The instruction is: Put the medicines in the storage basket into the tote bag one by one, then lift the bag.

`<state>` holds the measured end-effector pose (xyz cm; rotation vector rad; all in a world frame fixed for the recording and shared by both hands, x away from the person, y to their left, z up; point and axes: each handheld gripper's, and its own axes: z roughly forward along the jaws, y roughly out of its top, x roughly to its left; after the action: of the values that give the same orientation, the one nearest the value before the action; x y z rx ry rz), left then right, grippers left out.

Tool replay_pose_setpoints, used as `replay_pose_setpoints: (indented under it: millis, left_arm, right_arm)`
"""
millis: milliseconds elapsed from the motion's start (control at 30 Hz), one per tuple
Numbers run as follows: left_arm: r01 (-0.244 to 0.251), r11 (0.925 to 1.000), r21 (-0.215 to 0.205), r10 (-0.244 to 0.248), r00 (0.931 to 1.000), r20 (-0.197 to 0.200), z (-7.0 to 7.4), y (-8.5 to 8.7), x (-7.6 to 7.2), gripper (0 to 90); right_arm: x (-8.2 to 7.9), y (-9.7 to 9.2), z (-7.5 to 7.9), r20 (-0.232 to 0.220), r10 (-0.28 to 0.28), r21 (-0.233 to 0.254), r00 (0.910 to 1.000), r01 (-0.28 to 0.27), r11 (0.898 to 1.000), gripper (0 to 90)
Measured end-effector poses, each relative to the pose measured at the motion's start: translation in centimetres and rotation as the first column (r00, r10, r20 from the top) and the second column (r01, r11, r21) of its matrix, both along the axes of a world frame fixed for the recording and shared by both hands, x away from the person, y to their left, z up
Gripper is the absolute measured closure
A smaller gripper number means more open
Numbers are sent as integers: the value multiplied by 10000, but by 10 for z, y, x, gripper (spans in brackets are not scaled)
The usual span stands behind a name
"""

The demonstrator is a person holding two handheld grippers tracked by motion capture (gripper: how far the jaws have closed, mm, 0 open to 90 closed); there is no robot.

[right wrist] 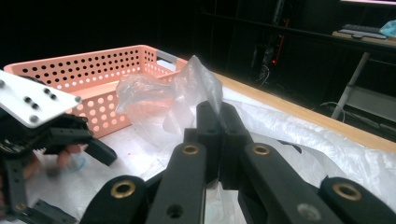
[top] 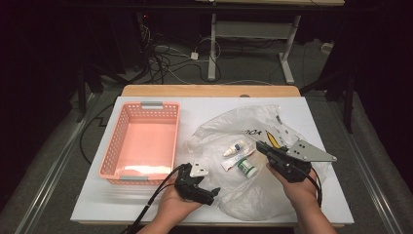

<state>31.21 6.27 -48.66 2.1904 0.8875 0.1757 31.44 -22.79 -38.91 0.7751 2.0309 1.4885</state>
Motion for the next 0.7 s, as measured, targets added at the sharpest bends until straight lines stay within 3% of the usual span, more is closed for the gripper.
replay_pose_setpoints:
  millis: [67, 133, 200, 233, 433, 667, 700]
  left_arm:
    - [-315, 9995, -73, 311, 9985, -460, -3, -3, 8, 87]
    - [-233, 9996, -165, 227, 9991, -363, -3, -6, 10, 146]
    - [-474, 9974, 536, 473, 9989, 31, -3, -12, 7, 192]
    - [-541, 9965, 634, 532, 9984, 166, -4, -14, 5, 248]
    - [-1007, 9938, 471, 991, 9944, 355, -4, -12, 4, 522]
    - [-250, 9990, 365, 237, 9990, 369, -4, -14, 2, 879]
    - [-253, 9993, 288, 244, 9992, 315, -4, -13, 3, 881]
  right_arm:
    - [1, 0, 0, -10, 13, -7, 10000, -13, 10000, 900]
    - [1, 1, -1, 15, -9, -55, 10000, 9, 10000, 900]
    - [1, 1, -2, -37, -46, -101, 10000, 46, 9999, 900]
    - [2, 1, -3, -60, -37, -120, 10000, 36, 9999, 900]
    - [3, 2, -6, -147, -40, -173, 9999, 38, 9998, 900]
    - [3, 2, -7, -244, -62, -146, 9997, 59, 9999, 900]
    - [3, 2, -7, -199, -106, -164, 9997, 103, 9998, 900]
